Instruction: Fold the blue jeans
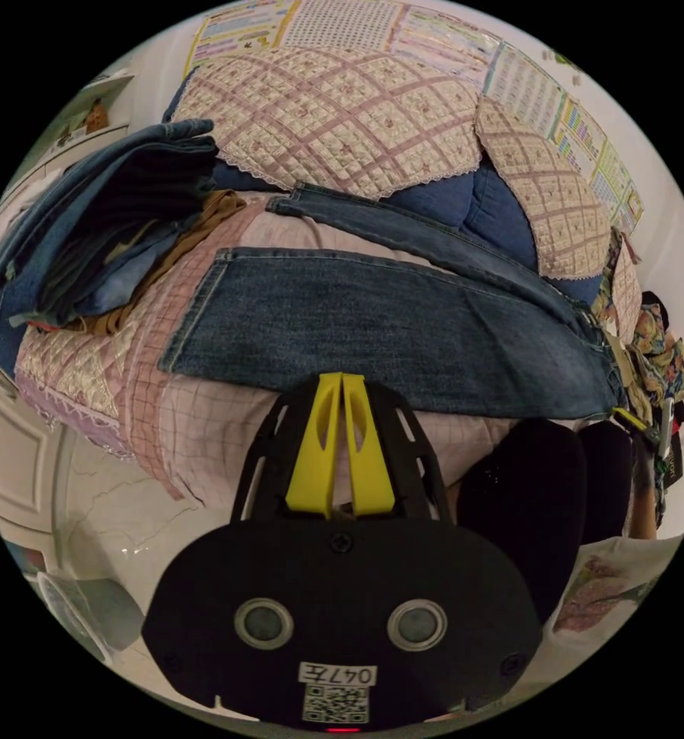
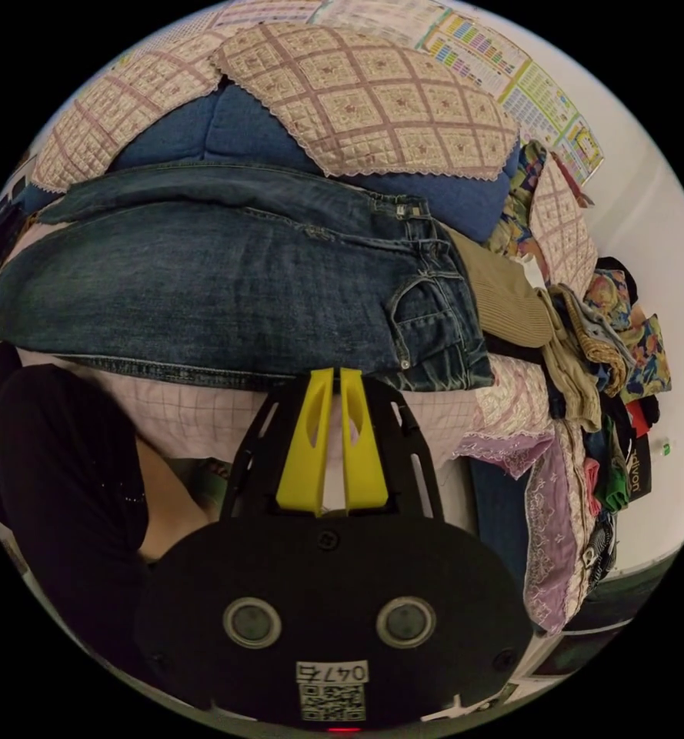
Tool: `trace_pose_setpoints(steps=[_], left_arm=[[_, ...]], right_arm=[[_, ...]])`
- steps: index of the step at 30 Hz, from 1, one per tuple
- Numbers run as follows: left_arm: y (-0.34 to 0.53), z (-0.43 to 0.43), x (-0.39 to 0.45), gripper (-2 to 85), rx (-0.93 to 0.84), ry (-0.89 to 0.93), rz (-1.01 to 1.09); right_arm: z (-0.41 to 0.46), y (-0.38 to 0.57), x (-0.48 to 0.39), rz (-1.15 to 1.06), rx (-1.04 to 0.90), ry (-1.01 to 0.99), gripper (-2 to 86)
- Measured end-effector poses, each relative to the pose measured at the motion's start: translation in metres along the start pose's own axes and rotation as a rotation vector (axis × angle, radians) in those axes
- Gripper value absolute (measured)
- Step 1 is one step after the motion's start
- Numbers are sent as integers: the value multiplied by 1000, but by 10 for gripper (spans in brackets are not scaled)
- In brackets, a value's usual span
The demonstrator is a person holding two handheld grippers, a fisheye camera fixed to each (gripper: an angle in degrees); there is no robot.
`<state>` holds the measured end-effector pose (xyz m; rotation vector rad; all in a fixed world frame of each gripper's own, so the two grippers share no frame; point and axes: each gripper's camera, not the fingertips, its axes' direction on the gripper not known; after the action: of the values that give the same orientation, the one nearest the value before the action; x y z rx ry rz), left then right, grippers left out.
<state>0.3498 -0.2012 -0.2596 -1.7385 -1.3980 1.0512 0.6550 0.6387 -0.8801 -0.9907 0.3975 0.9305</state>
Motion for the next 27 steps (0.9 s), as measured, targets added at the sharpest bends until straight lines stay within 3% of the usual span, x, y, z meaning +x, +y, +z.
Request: trace_pose_setpoints(steps=[5,21,27], left_arm=[[7,13,38,-10,14,-89,76],[26,36,53,-10,4,15,-1],[-13,5,87,-10,163,-15,66]], right_arm=[[10,-9,-6,-9,-32,14,-8],[15,-27,-3,19,-62,-11,-6],[-12,-59,-19,-16,88,-100,-7]])
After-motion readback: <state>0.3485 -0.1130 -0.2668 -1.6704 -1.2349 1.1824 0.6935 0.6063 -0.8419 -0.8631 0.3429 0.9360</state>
